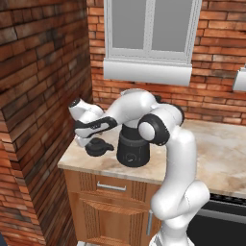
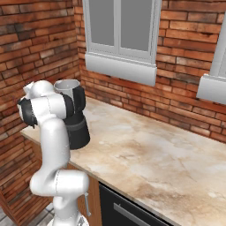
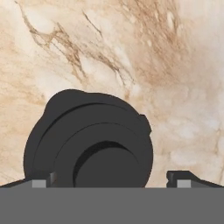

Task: Grab the garlic and lemon from the fridge, place them in the blender, close the lid, and turn on the blender to create a marinade.

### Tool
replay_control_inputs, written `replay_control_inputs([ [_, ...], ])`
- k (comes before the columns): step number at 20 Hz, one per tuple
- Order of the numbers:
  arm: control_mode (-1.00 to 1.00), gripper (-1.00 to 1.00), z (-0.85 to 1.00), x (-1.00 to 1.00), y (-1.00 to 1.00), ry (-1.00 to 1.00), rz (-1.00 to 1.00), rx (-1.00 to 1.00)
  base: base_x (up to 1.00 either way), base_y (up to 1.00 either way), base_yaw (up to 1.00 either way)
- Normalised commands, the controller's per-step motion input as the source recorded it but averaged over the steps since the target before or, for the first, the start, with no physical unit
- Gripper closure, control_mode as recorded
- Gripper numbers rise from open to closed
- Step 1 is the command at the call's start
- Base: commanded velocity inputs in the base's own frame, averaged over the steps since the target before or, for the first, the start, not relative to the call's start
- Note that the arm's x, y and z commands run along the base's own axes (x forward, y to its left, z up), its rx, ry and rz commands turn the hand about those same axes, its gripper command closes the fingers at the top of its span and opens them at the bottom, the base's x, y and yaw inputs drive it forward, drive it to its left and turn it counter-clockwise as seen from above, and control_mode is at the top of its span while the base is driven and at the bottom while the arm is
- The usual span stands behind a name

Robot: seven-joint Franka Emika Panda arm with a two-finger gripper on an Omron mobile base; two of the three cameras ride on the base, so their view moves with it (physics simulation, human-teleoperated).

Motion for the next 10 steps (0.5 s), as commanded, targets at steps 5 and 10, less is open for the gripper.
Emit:
replay_control_inputs([
  [5, -1.0, -1.0, -0.23, 0.02, 0.0, -0.04, 0.0, 0.0, 0.0, 0.0, 0.0],
  [10, -1.0, -1.0, -0.29, 0.0, -0.07, -0.06, 0.0, 0.0, 0.0, 0.0, 0.0],
])
